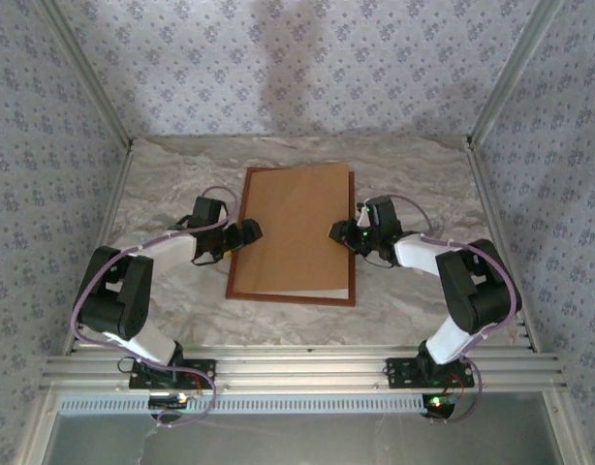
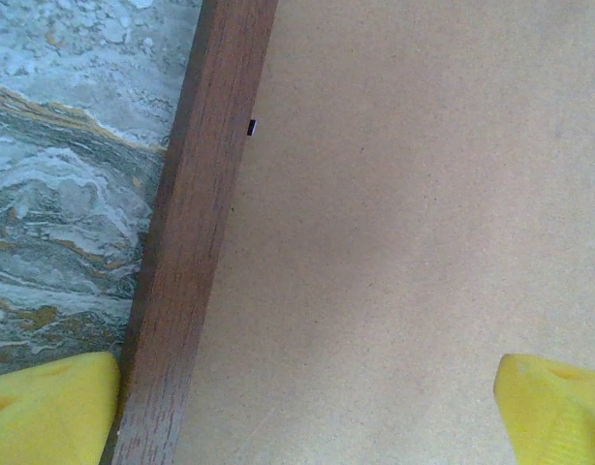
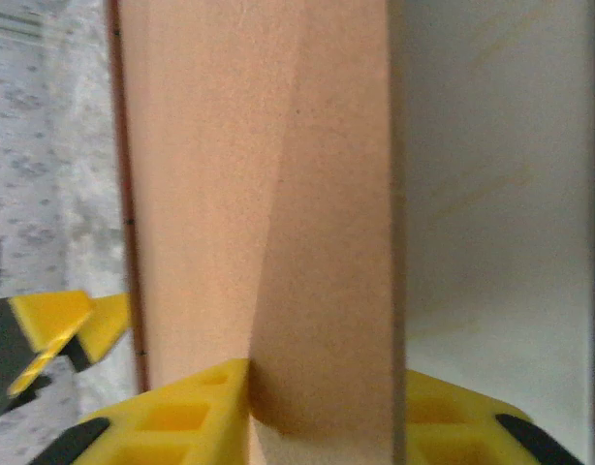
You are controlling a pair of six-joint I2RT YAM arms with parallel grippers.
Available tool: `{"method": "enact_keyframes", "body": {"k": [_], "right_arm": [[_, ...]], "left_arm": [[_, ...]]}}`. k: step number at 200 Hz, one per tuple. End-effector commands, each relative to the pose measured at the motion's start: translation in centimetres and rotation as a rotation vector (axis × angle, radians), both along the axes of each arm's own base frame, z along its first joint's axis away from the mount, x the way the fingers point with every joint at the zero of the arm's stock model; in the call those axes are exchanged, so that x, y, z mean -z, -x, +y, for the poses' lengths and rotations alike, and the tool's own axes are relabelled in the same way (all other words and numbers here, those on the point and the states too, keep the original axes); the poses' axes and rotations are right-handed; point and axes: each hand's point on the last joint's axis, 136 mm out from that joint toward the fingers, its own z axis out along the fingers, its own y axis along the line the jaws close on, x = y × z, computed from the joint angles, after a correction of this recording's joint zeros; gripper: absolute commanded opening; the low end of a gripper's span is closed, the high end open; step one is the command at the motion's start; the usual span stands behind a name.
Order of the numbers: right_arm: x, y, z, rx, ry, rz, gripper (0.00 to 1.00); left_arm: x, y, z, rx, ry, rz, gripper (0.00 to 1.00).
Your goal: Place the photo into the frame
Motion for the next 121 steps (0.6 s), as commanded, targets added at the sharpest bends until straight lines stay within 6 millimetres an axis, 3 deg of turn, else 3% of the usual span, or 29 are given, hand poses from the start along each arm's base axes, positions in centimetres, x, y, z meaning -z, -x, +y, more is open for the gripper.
{"method": "enact_keyframes", "body": {"k": [1,52,121], "right_arm": [[2.1,1.6,-1.1,-0.011,0.135,0.080,0.36],[2.0,1.4,-1.8,-0.032,0.245,0.079,0.51],[2.2,1.2,-2.4,-0.070,0.392,0.083,0.58]], "left_arm": [[-0.4,0.8,-2.1,0.075,0.054,0.022,0.98],[-0.5,0.7,-2.1,0.079,0.052,0.023,0.98],[-0.6,0.5,-2.2,0.080,0.052,0.022,0.99]]}}
